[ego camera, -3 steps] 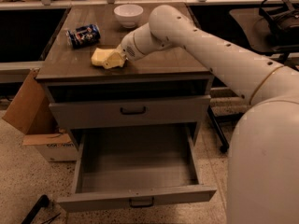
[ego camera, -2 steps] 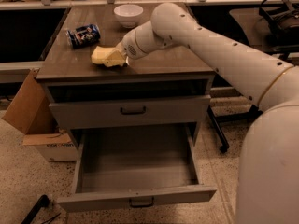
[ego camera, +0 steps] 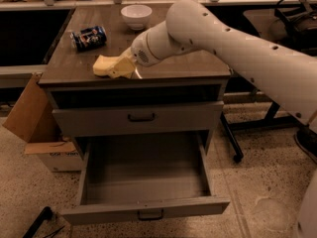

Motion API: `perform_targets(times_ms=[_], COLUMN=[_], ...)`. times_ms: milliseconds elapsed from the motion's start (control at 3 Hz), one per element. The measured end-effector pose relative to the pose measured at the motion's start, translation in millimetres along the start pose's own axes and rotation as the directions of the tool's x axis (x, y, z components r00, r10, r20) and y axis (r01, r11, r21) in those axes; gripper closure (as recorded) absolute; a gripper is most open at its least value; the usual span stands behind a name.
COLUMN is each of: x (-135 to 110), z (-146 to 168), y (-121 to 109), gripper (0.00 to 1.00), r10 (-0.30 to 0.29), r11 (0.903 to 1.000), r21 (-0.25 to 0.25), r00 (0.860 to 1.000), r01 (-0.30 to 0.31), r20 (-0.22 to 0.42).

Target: Place sponge into middle drawer

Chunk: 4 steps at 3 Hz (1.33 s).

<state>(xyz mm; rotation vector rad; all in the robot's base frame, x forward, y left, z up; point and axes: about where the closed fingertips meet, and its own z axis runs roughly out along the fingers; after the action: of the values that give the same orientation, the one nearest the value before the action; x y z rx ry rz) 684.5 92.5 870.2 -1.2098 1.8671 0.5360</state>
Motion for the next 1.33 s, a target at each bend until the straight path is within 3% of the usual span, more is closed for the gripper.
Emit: perform_targets(times_ms=[667,1333], x=[13.4,68.7], z=[-5.7,-30.4], y=[13.3,65.5], gripper=[1.00,1.00], r10=[-0.016,-0.025], r11=[0.9998,0.9996], r21=[-0.013,-0.014], r00=[1.000,0.999], r01=[0.016,0.024], r20=[-0.004,-0.046])
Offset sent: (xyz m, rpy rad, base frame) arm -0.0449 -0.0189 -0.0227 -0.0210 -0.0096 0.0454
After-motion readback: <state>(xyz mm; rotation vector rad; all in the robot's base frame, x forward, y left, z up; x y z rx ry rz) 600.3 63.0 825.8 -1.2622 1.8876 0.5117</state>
